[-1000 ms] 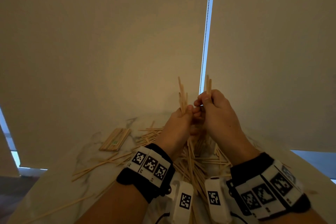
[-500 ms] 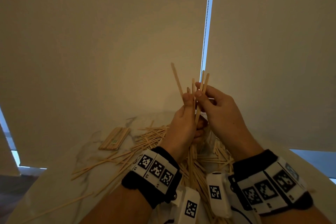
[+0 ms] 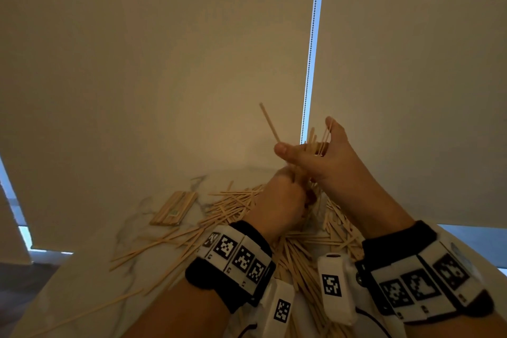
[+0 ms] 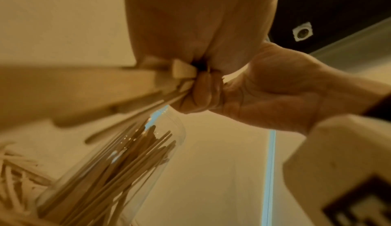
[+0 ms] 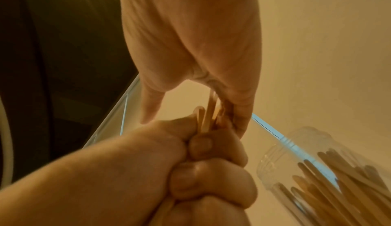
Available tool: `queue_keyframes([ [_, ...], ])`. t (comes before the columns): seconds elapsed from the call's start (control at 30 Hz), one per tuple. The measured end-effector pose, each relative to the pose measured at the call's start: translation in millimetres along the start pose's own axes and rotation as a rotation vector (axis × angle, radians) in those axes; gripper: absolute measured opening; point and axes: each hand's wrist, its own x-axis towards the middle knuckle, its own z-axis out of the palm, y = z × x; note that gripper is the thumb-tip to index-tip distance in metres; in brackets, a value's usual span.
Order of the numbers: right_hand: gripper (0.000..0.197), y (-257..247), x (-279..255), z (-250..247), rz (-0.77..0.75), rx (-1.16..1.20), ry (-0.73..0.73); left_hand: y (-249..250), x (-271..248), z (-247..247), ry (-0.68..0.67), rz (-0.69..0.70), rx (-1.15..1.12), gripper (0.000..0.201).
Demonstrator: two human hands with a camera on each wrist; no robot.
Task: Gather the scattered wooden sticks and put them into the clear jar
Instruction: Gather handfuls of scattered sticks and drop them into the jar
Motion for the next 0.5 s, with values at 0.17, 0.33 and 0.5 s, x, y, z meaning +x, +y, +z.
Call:
queue_keyframes([
  [0.17,0.070,8,5,-4,0.013,0.049,0.135,6,-8,9,-0.003,0.113,0.079,0.052],
  [0.33,0.045,6,6,-9,-0.044,0.120,0.073,8,-13,11,-0.082,0.086,-0.213,0.048],
  [0.5,0.076,7,9,-15,-0.115,0.158,0.017,5,-13,10,-0.123,0.067,-0.287,0.059],
])
